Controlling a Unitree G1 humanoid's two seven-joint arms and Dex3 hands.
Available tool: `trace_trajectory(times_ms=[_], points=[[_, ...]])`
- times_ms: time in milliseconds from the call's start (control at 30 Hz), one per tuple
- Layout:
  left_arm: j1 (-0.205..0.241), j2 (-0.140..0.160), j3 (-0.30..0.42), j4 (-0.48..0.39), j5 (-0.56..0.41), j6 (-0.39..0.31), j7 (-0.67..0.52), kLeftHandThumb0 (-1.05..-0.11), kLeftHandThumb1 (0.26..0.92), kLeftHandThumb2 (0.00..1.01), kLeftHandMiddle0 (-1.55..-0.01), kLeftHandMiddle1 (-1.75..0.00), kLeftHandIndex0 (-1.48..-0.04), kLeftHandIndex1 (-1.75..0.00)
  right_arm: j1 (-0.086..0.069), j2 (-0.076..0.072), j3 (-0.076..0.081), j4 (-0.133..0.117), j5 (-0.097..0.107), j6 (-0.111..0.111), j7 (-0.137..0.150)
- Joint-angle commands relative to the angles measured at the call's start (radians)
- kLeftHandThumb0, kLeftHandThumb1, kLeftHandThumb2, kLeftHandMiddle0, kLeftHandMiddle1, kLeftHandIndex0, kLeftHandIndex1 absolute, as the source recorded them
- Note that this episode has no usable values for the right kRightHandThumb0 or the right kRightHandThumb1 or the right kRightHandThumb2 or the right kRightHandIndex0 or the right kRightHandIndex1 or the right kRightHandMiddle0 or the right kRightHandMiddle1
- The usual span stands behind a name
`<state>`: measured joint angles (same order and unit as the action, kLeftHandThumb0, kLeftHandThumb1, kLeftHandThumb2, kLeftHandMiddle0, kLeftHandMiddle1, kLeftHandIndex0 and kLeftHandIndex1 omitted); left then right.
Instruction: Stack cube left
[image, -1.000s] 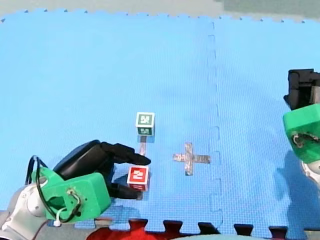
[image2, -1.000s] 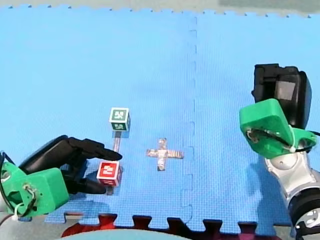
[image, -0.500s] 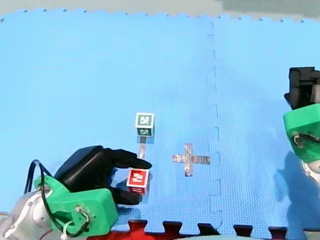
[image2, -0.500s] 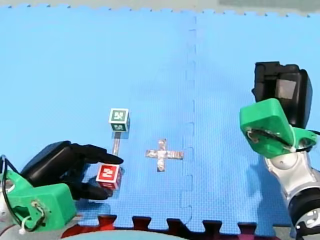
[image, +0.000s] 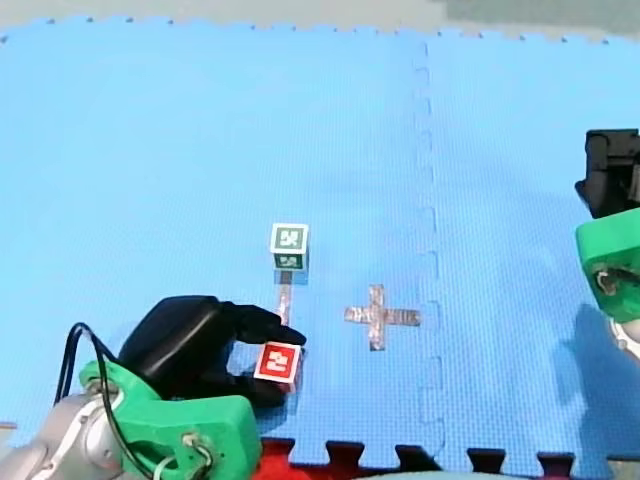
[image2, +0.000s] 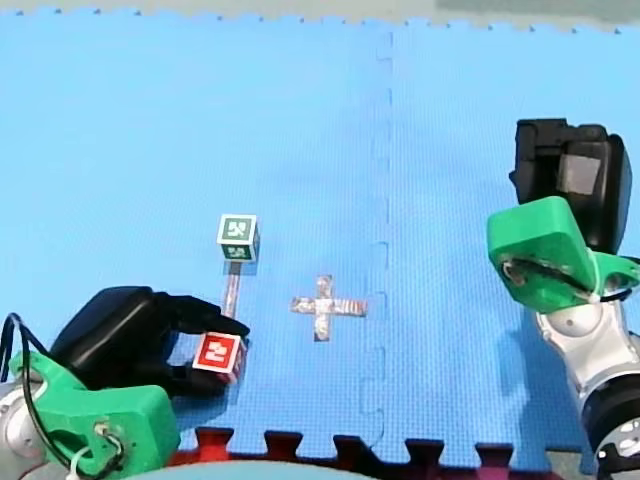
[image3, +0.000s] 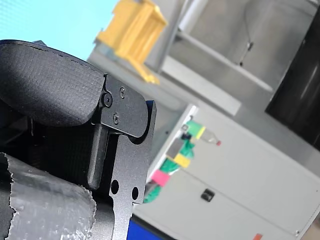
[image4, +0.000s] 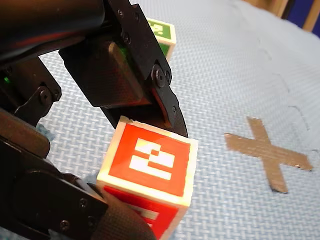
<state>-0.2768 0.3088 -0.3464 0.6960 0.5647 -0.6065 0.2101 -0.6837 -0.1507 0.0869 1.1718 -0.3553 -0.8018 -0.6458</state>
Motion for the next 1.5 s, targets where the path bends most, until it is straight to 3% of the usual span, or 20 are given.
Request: trace_trajectory(times_ms=[0, 200, 333, 367, 533, 633, 733, 833, 1000, 1233, 1467], points=[[-0.009, 0.002, -0.007, 0.030, 0.015, -0.010, 0.025, -0.429, 0.796, 0.01, -0.92, -1.75, -0.64, -1.65, 0.001, -0.003, -0.002, -0.004, 0.001, -0.004, -0.001], [-0.029, 0.003, -0.026, 0.072, 0.065, -0.045, 0.117, -0.441, 0.798, 0.00, -0.91, -1.75, -0.59, -1.75, 0.000, -0.002, -0.003, -0.003, 0.002, -0.004, -0.002], [-0.035, 0.003, -0.030, 0.075, 0.066, -0.054, 0.128, -0.466, 0.785, 0.00, -0.90, -1.75, -0.94, -0.89, 0.001, -0.002, -0.001, -0.003, -0.001, -0.004, -0.005], [-0.035, 0.003, -0.031, 0.072, 0.066, -0.053, 0.128, -0.467, 0.783, 0.00, -0.91, -1.75, -0.98, -0.78, 0.001, -0.002, 0.000, -0.003, -0.002, -0.004, -0.005], [-0.027, 0.008, -0.026, 0.028, 0.056, -0.043, 0.109, -0.478, 0.782, 0.00, -0.91, -1.75, -1.11, -0.46, 0.000, 0.003, 0.002, 0.004, -0.004, -0.001, -0.009], [-0.021, 0.019, -0.014, -0.047, 0.041, -0.019, 0.068, -0.475, 0.779, 0.00, -0.92, -1.75, -1.15, -0.38, -0.002, 0.005, 0.004, 0.007, -0.006, 0.002, -0.011], [-0.003, 0.039, 0.005, -0.194, 0.014, 0.052, -0.034, -0.474, 0.777, 0.00, -0.92, -1.75, -1.16, -0.36, 0.000, 0.009, 0.007, 0.010, -0.008, 0.004, -0.015], [0.011, 0.064, 0.031, -0.400, -0.055, 0.212, -0.236, -0.474, 0.775, 0.00, -0.93, -1.75, -1.16, -0.35, 0.004, 0.018, 0.009, 0.014, -0.007, 0.006, -0.016], [-0.016, 0.082, 0.053, -0.603, -0.087, 0.440, -0.461, -0.475, 0.772, 0.00, -0.93, -1.75, -1.19, -0.33, 0.005, 0.029, 0.009, 0.023, -0.003, 0.010, -0.012], [-0.080, 0.049, 0.058, -0.702, -0.056, 0.594, -0.566, -0.499, 0.772, 0.00, -0.94, -1.75, -1.22, -0.20, 0.002, 0.038, 0.010, 0.031, -0.001, 0.016, -0.011], [-0.154, 0.024, 0.068, -0.708, -0.063, 0.651, -0.607, -0.479, 0.762, 0.00, -0.94, -1.75, -1.26, -0.16, 0.004, 0.043, 0.010, 0.032, -0.001, 0.018, -0.014]])
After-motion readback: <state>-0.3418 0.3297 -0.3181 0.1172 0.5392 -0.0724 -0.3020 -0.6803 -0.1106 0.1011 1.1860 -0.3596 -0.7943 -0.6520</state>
